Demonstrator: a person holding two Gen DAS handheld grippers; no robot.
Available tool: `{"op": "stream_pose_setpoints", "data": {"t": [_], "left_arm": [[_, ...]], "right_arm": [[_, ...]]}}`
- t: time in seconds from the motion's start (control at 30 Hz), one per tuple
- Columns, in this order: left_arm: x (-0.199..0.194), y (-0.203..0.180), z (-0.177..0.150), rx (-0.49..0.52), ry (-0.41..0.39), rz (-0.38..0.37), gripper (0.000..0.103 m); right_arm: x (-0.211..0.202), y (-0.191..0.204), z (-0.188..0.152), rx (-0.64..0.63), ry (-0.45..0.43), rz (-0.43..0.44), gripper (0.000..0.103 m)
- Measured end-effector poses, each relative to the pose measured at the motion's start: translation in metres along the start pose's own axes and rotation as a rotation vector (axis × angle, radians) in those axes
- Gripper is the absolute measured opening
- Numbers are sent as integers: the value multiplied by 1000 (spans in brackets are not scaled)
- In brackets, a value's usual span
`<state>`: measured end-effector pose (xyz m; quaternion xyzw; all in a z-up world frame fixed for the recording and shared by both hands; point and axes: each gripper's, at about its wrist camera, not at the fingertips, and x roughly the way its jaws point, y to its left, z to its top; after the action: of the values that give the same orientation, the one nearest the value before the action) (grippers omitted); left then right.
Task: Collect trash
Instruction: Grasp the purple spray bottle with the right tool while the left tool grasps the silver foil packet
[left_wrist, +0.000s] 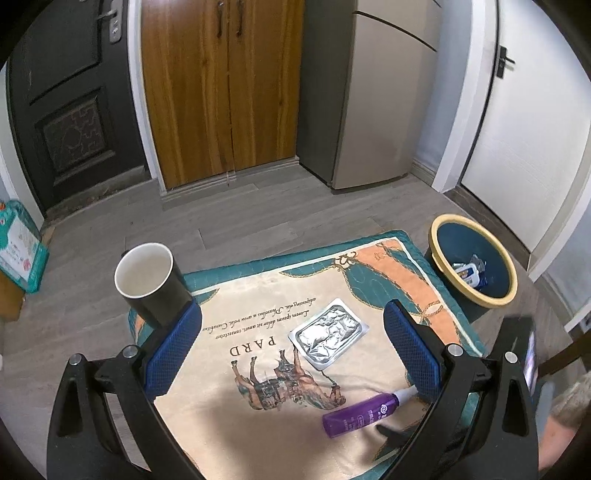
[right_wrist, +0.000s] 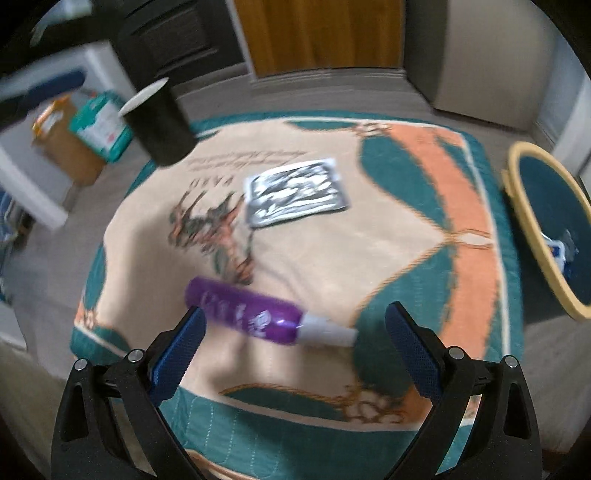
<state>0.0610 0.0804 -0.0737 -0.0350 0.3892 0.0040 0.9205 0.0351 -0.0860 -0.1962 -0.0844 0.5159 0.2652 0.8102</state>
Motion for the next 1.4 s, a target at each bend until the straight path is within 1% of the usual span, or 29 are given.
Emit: {"op": "stream_pose_setpoints", "data": {"t": [0.13, 0.43, 0.53, 0.57, 0.6, 0.67, 0.7, 0.77, 0.83, 0.97, 1.07, 1.17, 1.3, 1.4], "left_arm": [[3, 9, 1, -34, 8, -12, 97], [14, 17, 3, -32, 27, -7, 97], [18, 19, 3, -27, 31, -4, 97], [19, 20, 4, -25, 34, -2, 97], [21, 20, 4, -24, 36, -1, 97], [25, 21, 5, -22, 42, 1, 97], [27, 21, 5, -21, 45, 2, 97], [31, 21, 5, -14, 54, 5, 97], [37, 19, 4, -6, 66, 11, 97], [51, 15, 1, 32, 97, 34, 97], [62, 12, 0, 63, 118, 52, 97], [71, 10, -2, 80, 137, 54, 97], [87, -1, -6, 126, 159, 51, 97], [102, -12, -12, 175, 174, 39, 97]], "right_arm": [[12, 15, -2, -67, 20, -2, 96], [32, 37, -2, -159, 46, 7, 96], [40, 41, -2, -190, 58, -1, 93], [43, 42, -3, -200, 60, -8, 89], [44, 42, -2, -211, 60, -17, 86], [47, 42, -2, -223, 59, -26, 70], [47, 41, -1, -227, 54, -31, 65], [48, 39, 1, -229, 49, -26, 49], [49, 35, 3, -227, 47, -18, 40], [44, 28, 4, -212, 35, -4, 38], [37, 20, 6, -180, 19, 13, 37], [27, 8, 8, -142, 4, 13, 36], [16, -20, 12, -43, -7, -5, 35], [8, -49, 14, 43, -26, -37, 35]]}}
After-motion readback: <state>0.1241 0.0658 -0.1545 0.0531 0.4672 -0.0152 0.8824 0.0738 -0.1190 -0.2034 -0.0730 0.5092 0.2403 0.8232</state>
